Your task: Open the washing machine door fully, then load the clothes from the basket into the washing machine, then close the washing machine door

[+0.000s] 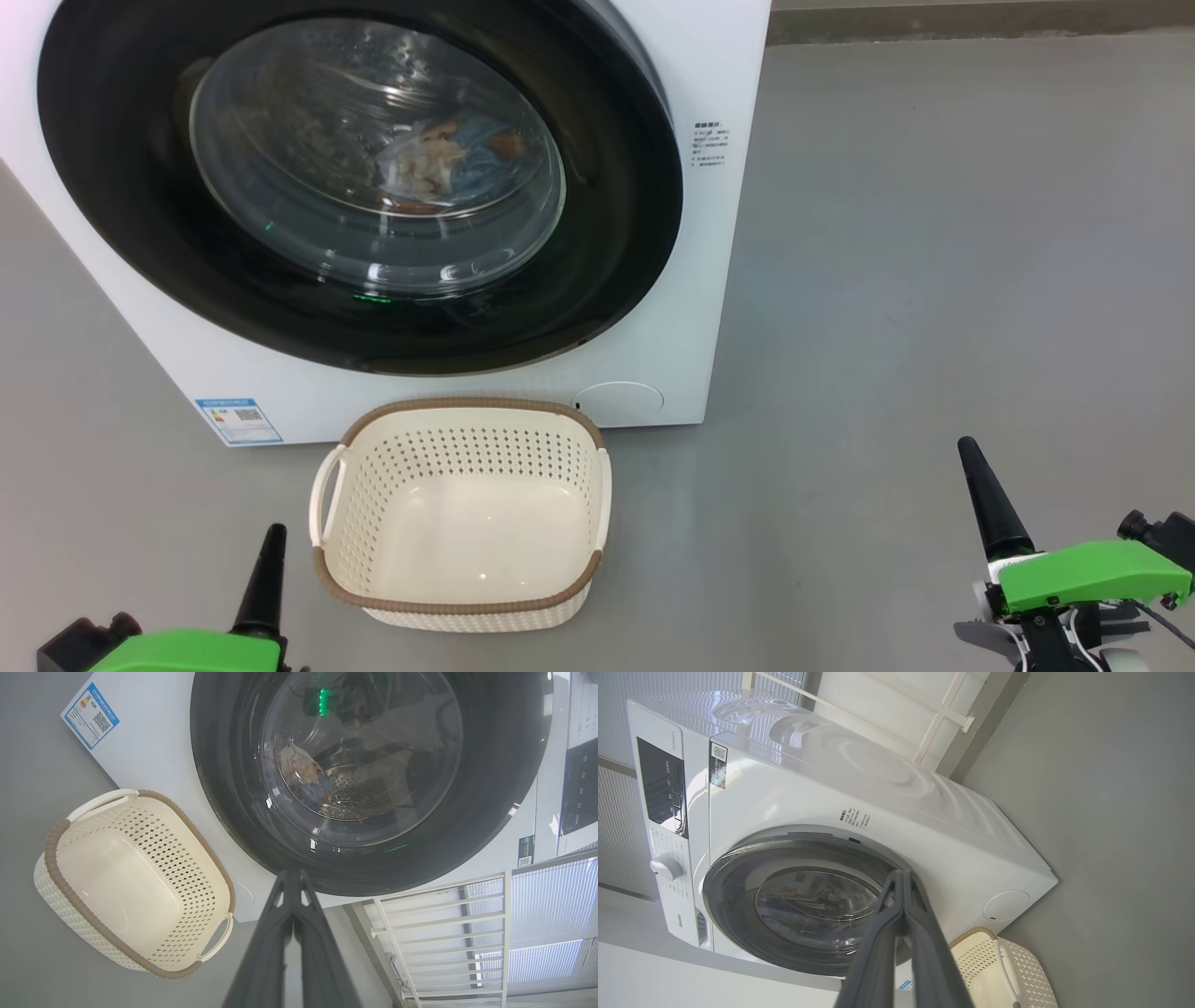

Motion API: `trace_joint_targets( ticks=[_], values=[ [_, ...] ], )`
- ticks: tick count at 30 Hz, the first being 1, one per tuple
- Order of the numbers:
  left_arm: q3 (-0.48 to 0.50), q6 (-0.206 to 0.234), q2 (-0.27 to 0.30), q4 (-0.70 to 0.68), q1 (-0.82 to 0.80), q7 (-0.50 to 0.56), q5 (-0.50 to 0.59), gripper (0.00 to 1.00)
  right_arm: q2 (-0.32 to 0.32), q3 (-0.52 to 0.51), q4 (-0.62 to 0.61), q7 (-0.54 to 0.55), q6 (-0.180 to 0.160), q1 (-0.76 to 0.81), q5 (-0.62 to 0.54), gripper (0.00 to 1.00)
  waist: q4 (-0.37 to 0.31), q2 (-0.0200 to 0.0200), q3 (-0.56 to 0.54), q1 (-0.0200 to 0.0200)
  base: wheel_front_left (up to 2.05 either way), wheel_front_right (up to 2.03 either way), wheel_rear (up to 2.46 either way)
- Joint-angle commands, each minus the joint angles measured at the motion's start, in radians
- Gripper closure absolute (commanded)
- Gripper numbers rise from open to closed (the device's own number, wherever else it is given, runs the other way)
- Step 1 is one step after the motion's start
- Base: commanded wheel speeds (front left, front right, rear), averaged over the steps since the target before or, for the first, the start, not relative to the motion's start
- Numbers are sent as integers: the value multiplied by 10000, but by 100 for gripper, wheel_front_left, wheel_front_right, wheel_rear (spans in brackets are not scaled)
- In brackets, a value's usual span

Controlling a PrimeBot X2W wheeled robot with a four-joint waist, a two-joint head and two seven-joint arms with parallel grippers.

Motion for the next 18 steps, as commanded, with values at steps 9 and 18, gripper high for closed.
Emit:
trace_joint_targets(
  ticks=[9,18],
  values=[
    [432,-23,155,-157,-392,315,-1071,100,86,-90,-370,344,-10,87,1013,100,-13,0,-66,0,0,0,0],
    [578,-24,148,-121,-420,614,-2024,100,218,-279,-419,643,-11,164,1942,100,-27,0,-137,0,0,0,0]
  ],
)
